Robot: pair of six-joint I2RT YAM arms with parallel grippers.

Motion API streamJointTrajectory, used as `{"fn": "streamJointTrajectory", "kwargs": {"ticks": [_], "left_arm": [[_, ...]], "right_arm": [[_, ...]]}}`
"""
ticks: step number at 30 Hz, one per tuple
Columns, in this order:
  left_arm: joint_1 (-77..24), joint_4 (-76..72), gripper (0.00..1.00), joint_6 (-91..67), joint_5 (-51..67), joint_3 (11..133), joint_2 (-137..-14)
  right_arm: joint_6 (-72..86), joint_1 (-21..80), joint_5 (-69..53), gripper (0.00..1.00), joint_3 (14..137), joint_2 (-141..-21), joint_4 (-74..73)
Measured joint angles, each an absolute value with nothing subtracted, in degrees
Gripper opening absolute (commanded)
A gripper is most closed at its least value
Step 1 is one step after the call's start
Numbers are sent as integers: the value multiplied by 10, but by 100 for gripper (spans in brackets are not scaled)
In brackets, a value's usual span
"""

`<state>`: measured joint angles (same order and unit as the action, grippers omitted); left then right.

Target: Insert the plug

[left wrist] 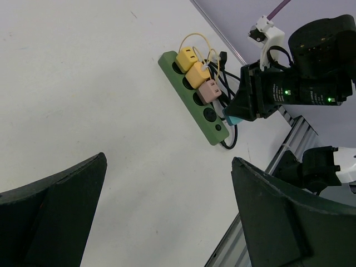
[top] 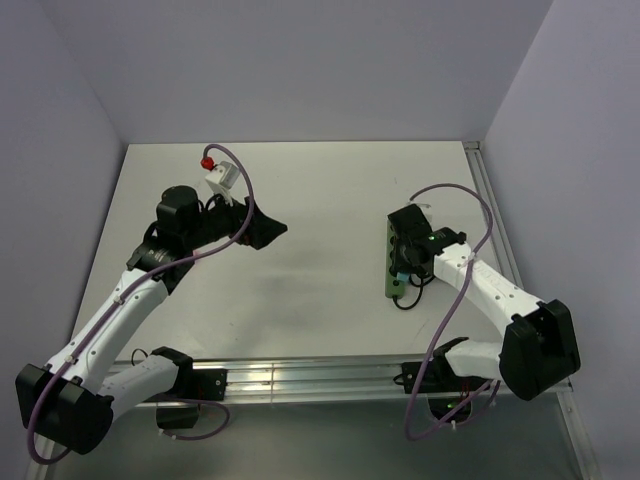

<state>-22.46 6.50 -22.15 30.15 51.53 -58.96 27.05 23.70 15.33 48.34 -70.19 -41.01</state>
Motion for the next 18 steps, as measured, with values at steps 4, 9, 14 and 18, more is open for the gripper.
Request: {"fn": "streamJointTrajectory", "kwargs": {"ticks": [4, 9, 14, 18], "left_arm": [[-225, 67, 99, -221, 301, 515, -590], [-225, 67, 99, -221, 301, 515, -593], [-225, 67, 100, -219, 301, 515, -594], [-225, 67, 99, -219, 301, 515, -594]], "right_arm": [[251, 234, 154, 0, 485, -717, -388], [227, 233, 157, 0, 485, -732, -363], [211, 230, 158, 0, 485, -753, -344], [205, 226, 158, 0, 487, -771, -337]]}}
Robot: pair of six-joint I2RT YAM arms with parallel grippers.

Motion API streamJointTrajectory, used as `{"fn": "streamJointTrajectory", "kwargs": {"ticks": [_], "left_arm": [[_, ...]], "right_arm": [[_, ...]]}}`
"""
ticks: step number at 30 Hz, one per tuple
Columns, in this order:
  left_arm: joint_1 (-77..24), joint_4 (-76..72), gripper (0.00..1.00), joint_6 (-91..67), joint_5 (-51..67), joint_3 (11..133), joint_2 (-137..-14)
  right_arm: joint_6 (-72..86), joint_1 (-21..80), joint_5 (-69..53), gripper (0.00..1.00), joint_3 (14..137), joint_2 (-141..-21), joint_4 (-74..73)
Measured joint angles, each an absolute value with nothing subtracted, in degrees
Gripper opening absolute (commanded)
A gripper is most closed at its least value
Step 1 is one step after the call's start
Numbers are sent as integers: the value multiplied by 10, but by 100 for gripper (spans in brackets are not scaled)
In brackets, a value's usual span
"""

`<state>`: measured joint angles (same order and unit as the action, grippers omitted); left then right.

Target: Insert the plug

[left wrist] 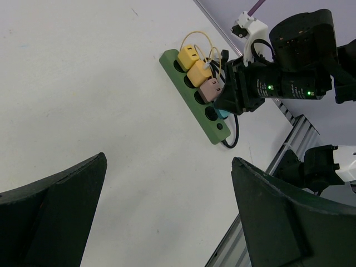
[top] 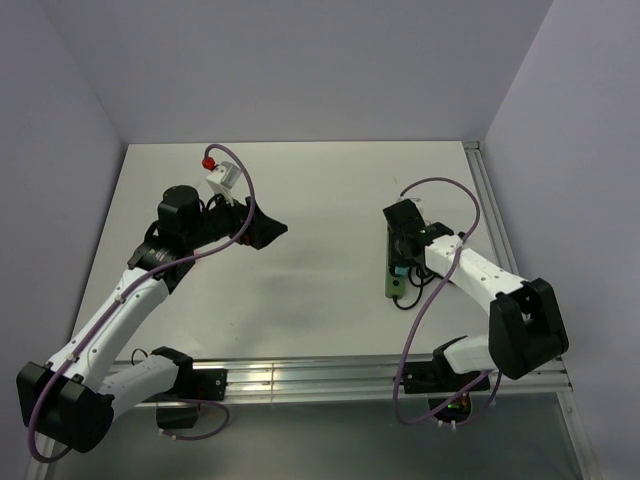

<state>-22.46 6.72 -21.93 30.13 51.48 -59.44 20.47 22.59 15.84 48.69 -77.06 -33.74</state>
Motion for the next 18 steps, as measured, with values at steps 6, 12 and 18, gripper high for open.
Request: {"fn": "streamJointTrajectory", "kwargs": {"ticks": [6, 12, 18], "left_arm": [[-225, 67, 99, -219, 301, 514, -594], [-225, 67, 100, -219, 302, 514, -594], [-225, 67, 99, -219, 302, 514, -591]], "right_arm": [[198, 225, 160, 0, 498, -787, -332], [196, 225, 160, 0, 505, -805, -331], [212, 223, 156, 0, 505, -808, -329]]}}
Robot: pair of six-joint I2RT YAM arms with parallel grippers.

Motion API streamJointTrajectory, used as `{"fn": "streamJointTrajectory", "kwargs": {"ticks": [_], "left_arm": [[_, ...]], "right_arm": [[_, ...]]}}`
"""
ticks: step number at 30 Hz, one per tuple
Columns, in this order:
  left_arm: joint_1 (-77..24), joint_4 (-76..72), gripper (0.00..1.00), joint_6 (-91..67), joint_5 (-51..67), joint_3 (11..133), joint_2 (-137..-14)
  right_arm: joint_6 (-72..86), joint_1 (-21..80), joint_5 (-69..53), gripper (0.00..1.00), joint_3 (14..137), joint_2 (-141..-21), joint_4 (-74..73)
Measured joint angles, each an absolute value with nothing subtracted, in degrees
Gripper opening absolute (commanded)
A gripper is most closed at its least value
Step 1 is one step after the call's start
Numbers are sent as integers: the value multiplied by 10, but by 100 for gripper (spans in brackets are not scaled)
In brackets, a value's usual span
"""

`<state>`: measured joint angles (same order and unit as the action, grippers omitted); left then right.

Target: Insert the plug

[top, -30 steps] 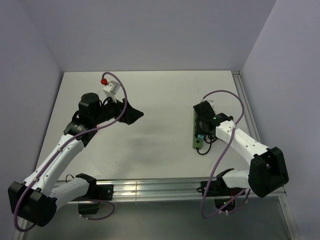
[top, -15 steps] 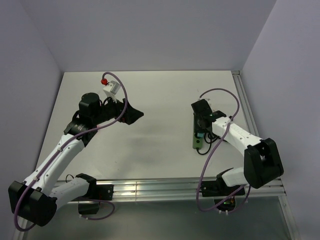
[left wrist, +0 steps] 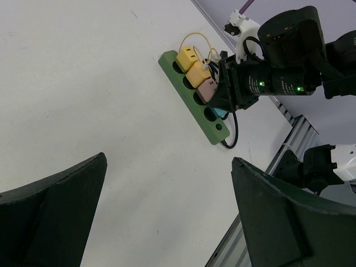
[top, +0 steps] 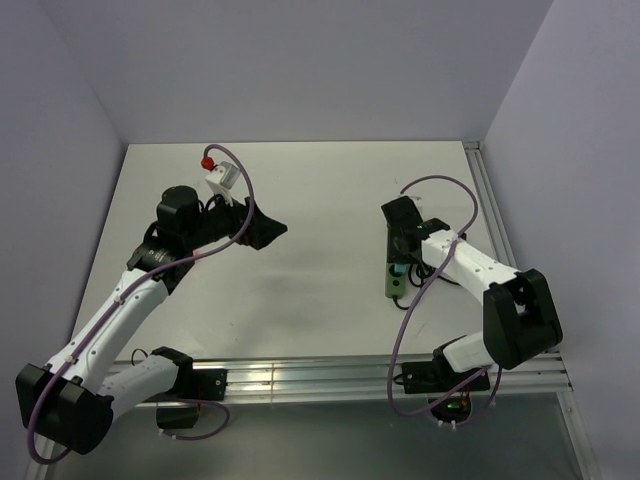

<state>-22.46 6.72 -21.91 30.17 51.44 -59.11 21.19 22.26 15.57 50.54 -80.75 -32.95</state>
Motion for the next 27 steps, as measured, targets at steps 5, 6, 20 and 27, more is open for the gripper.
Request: {"fn": "streamJointTrajectory", "kwargs": {"ticks": [5, 6, 20, 27], "left_arm": [[-225, 67, 99, -219, 302, 514, -590], [-225, 67, 99, -219, 302, 514, -590], [-225, 67, 99, -219, 307, 513, -590], [-225, 67, 100, -219, 308, 511, -589]], "right_arm": [[253, 221, 161, 0, 503, -813, -324], [259, 220, 160, 0, 498, -810, -319], [319, 207, 154, 0, 433, -766, -248], [342, 216, 169, 0, 413, -752, -223]]}}
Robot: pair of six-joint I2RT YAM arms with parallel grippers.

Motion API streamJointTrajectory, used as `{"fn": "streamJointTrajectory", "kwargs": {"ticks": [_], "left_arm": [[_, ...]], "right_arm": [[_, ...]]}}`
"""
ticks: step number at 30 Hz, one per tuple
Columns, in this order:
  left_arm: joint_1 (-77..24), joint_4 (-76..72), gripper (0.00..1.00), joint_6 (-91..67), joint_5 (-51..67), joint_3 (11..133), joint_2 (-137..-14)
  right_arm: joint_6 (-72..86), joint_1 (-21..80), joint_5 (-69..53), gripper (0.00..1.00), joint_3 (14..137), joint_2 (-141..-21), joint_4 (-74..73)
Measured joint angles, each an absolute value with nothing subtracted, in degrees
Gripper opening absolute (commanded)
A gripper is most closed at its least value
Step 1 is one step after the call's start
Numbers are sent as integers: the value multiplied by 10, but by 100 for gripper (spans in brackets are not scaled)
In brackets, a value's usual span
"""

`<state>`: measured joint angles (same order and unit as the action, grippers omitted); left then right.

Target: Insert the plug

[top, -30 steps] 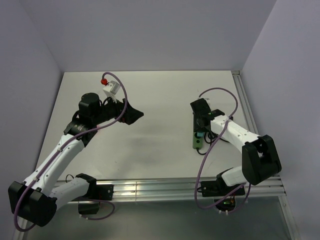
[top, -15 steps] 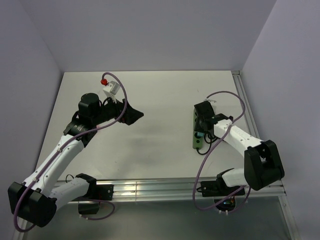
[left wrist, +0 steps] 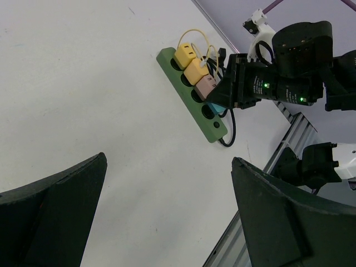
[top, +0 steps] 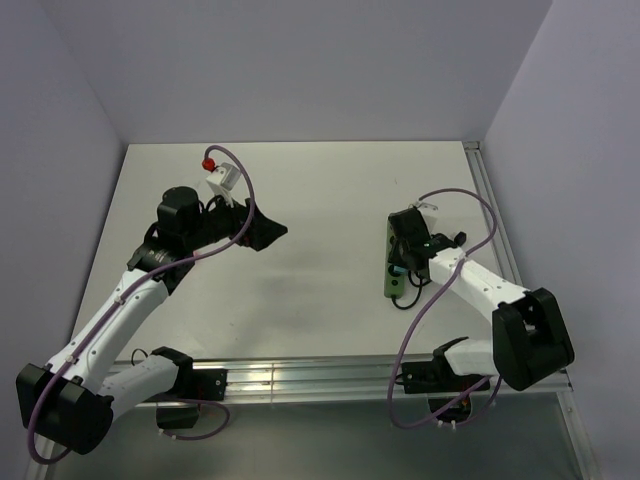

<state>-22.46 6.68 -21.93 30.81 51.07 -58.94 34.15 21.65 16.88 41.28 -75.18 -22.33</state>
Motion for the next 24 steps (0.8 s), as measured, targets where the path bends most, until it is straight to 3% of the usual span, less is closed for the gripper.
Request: {"fn": "streamJointTrajectory", "kwargs": {"ticks": [15, 24], "left_arm": [[-225, 67, 100, -219, 308, 510, -583], [-225, 67, 99, -219, 309, 510, -582]], "right_arm": [[386, 284, 252, 0, 442, -785, -241], [431, 292, 283, 0, 390, -766, -188]]}}
